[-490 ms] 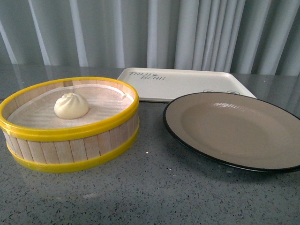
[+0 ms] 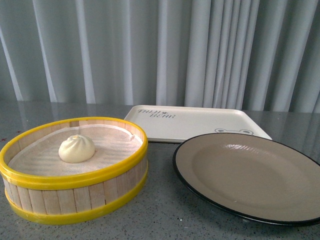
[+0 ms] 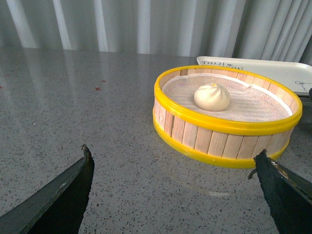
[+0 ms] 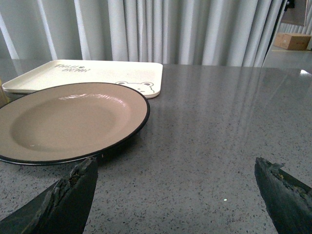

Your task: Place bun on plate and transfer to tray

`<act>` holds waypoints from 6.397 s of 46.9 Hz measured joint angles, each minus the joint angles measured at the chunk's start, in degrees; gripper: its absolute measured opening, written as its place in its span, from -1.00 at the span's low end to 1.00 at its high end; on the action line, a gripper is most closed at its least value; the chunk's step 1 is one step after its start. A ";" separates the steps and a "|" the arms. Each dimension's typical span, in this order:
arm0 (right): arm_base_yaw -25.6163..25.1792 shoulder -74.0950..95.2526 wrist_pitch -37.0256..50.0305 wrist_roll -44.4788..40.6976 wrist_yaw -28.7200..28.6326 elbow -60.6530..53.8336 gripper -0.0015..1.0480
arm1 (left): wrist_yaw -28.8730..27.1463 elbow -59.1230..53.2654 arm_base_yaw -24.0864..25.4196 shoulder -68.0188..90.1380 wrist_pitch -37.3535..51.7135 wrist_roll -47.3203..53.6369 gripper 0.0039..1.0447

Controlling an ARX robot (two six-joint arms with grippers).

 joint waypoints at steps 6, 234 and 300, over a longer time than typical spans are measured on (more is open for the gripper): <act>0.00 0.00 0.00 0.00 0.00 0.00 0.83 | 0.94 4.11 -1.90 10.54 -3.17 -12.33 0.88; 0.00 0.00 0.00 0.00 0.02 0.00 0.83 | -6.64 91.49 -27.17 107.69 -8.31 -13.92 0.88; 0.00 0.00 0.00 0.00 0.00 0.00 0.83 | -4.17 11.87 -4.39 61.46 47.91 -0.22 -0.93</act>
